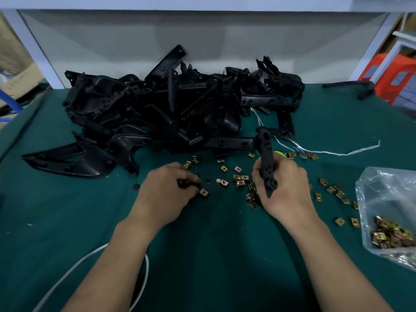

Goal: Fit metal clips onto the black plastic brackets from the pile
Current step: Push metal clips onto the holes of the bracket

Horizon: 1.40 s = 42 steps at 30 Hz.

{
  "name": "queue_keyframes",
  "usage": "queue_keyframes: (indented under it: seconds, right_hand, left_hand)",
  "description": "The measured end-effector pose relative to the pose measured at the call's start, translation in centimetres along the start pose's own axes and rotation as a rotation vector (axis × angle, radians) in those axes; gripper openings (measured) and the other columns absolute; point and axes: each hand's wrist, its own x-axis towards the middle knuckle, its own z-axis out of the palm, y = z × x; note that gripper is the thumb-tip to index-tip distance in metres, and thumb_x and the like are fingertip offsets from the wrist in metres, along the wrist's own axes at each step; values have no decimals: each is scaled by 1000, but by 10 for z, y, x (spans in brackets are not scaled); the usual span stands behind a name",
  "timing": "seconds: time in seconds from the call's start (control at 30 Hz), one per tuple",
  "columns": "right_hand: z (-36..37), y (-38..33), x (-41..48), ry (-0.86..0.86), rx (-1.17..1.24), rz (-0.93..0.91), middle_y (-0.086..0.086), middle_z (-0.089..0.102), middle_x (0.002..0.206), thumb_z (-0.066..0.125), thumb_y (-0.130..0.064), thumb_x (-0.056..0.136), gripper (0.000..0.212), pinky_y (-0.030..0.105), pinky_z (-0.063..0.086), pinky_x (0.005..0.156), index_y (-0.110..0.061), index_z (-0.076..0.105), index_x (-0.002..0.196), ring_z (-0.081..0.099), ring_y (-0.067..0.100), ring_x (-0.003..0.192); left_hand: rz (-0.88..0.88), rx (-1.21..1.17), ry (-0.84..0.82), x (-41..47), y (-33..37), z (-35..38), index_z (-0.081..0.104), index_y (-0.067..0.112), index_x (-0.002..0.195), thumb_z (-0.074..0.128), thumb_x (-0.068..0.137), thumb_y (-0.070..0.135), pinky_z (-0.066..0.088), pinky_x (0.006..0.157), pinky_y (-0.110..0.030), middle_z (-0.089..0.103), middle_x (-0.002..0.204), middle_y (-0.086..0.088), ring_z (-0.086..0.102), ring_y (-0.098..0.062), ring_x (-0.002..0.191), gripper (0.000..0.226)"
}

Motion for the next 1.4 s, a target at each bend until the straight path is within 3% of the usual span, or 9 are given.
queue_keyframes:
  seconds: [0.13, 0.23, 0.33, 0.53, 0.7, 0.87, 1.1, 1.27, 1.4]
  right_hand:
    - [5, -3, -3, -42, 7, -50, 2, 62, 68, 62, -3, 81, 26, 45, 54, 63, -28, 57, 80, 60, 30, 69]
    - [6, -2, -3, -63, 17, -71, 2, 60, 66, 63, -1, 81, 28, 47, 54, 62, -28, 57, 81, 58, 32, 68]
    - [5, -3, -4, -57, 63, -102, -1, 59, 64, 63, -2, 82, 25, 46, 53, 60, -27, 58, 79, 58, 30, 66]
    - [13, -20, -12, -144, 228, -186, -19, 62, 72, 58, -33, 97, 13, 18, 43, 52, -33, 58, 83, 60, 5, 65]
    - [5, -23, -16, -251, 347, -239, -9, 67, 77, 76, -33, 86, 13, 35, 55, 66, -31, 63, 86, 65, 9, 73]
    - [-3, -23, -9, -306, 300, -242, -6, 69, 73, 80, -25, 76, 16, 41, 57, 64, -27, 65, 79, 67, 11, 68]
    - [-4, -21, -10, -286, 364, -169, -9, 71, 78, 85, -31, 69, 20, 35, 58, 65, -30, 68, 81, 69, 8, 72]
    - [5, -22, -9, -211, 332, -86, -6, 69, 64, 78, -10, 74, 17, 29, 56, 58, -23, 67, 71, 67, 11, 60]
    - [4, -23, -9, -213, 285, -77, -7, 63, 56, 74, -5, 73, 26, 21, 44, 46, -24, 61, 60, 59, 9, 51]
  left_hand:
    - [39, 234, 68, 2, -4, -2, 80, 35, 88, 86, 73, 43, 44, 85, -33, 56, 96, 23, 50, -7, 99, 18]
    - [18, 98, 51, 1, -3, -1, 78, 35, 77, 88, 73, 33, 48, 80, -30, 62, 89, 19, 59, -10, 92, 11]
    - [-59, -139, 104, 1, 1, 1, 78, 37, 71, 86, 76, 30, 46, 62, -12, 69, 77, 19, 63, -2, 72, 12]
    - [-83, -600, -18, -5, 21, 11, 79, 26, 75, 77, 87, 18, 45, 59, -13, 69, 65, 2, 59, -3, 62, 15]
    - [-43, -687, -113, -10, 29, 21, 78, 24, 76, 68, 96, 14, 41, 59, -22, 61, 63, 2, 50, -10, 63, 24]
    - [0, -679, -242, -12, 31, 16, 77, 19, 76, 64, 99, 20, 39, 59, -22, 63, 67, -1, 48, -12, 63, 26]
    - [46, -552, -49, -14, 33, 15, 77, 28, 71, 68, 96, 28, 35, 49, -14, 56, 52, 8, 45, -4, 50, 26]
    - [116, -299, 37, -17, 34, 21, 76, 31, 76, 68, 96, 27, 54, 61, -31, 70, 68, 8, 65, -11, 64, 22]
    - [261, -93, 160, -23, 38, 20, 76, 32, 83, 73, 92, 27, 46, 60, -16, 66, 71, 22, 62, -3, 69, 11]
